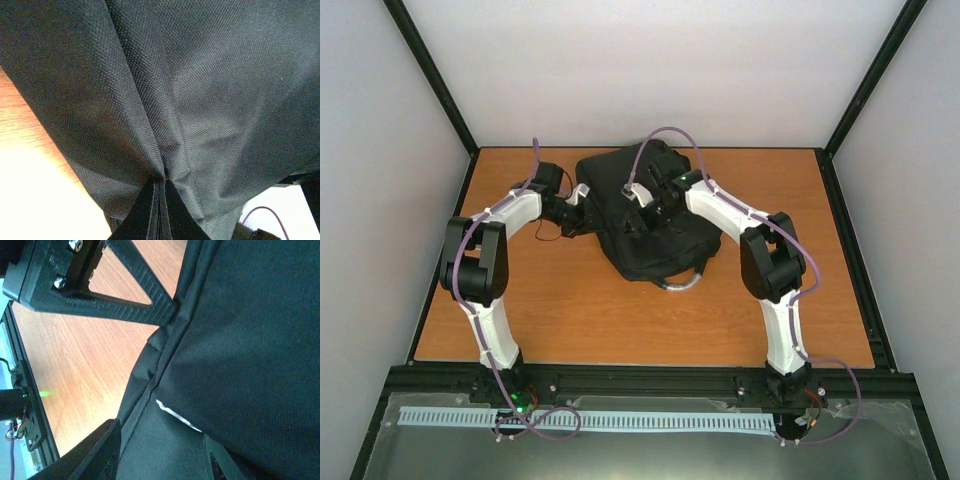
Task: Pack the student bag
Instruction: Zip the student bag at the center of the board.
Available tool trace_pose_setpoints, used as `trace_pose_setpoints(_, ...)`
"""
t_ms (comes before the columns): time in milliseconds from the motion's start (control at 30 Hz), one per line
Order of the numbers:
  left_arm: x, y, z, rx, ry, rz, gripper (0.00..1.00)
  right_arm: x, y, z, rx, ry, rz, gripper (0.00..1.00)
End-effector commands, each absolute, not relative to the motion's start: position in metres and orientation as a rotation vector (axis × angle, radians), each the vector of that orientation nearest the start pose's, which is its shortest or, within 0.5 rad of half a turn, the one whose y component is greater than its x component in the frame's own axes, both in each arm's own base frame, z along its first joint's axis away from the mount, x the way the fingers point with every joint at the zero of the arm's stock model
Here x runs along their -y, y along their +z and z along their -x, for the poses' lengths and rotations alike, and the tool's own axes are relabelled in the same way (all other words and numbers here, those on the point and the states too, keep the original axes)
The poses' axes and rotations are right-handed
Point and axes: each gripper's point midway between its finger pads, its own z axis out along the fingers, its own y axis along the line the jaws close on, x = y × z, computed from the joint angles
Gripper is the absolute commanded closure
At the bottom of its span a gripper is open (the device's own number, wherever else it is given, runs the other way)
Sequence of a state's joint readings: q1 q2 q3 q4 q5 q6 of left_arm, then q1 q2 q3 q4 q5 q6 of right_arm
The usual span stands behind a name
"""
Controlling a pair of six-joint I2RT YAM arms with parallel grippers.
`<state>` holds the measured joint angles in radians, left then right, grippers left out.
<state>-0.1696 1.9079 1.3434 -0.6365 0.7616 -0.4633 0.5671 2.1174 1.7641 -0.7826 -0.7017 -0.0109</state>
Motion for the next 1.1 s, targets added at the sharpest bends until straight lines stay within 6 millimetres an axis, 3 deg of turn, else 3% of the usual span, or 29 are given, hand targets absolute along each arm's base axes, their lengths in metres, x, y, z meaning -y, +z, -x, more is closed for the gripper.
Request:
trace_pose_setpoints(0, 0.198, 0.124, -0.394, -2.697, -1.289, 0.101, 0.99, -0.365, 0.124, -0.374, -2.502, 1.075, 0.969, 0.52)
trace_pose_setpoints(167, 0.199, 0.125, -0.394, -2.692, -1.301, 0.1, 0.99, -0.372, 0.131, -0.372, -2.462, 1.14, 0.998, 0.54)
trace_pose_setpoints(367, 0.2, 0.126, -0.394, -2.69, -1.304, 0.094, 0.99, -0.377, 0.141, -0.372, -2.41, 1.177, 1.036, 0.75)
trace_pose_setpoints(633, 0.2, 0.129, -0.393, -2.682, -1.307, 0.085, 0.99, -0.37, 0.132, -0.379, -2.448, 1.084, 1.011, 0.9)
trace_pose_setpoints(1067, 0.199, 0.131, -0.389, -2.68, -1.302, 0.073, 0.99, -0.373, 0.126, -0.387, -2.46, 1.073, 0.985, 0.87)
